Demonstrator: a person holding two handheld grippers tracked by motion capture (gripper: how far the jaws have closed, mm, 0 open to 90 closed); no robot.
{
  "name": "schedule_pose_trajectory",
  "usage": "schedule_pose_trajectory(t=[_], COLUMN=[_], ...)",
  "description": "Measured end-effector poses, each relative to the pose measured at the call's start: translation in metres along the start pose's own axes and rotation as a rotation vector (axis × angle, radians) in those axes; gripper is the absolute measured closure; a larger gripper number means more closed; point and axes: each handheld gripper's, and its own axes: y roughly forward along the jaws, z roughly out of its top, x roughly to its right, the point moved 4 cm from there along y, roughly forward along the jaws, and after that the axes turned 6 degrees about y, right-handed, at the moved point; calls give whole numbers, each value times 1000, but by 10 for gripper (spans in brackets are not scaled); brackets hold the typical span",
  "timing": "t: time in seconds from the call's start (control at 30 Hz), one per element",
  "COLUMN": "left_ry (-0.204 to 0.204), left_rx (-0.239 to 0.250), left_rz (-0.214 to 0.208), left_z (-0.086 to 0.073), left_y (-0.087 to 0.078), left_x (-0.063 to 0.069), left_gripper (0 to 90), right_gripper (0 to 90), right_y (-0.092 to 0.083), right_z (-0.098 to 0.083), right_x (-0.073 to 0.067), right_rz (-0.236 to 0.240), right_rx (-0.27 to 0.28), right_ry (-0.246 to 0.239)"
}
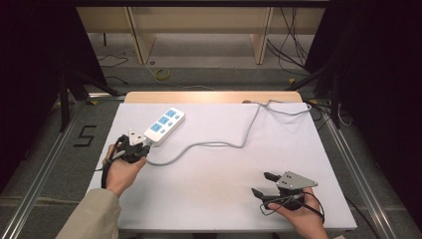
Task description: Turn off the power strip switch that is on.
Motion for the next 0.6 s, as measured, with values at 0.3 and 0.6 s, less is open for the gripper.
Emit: schedule_pose_trajectory(t=[0.3,0.6], left_ry=[6,9], left_rx=[-6,-17], left_rz=[-4,-4], left_z=[7,10], left_y=[8,14], left_x=[0,0], left_gripper=[897,897], right_gripper=[306,305], right_y=[0,0], right_z=[0,0], right_x=[0,0], right_rz=[0,2], right_rx=[0,2], right_ry=[0,-1])
